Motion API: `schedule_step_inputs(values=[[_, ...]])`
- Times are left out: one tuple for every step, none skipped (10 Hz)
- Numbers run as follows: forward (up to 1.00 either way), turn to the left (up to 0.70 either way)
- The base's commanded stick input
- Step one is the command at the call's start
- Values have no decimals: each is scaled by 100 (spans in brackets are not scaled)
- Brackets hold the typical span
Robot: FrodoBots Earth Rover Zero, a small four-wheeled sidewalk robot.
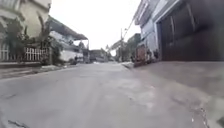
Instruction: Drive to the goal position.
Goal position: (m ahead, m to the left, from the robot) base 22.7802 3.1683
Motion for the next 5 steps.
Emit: schedule_step_inputs(values=[[100,0],[100,0],[100,0],[100,0],[100,0]])
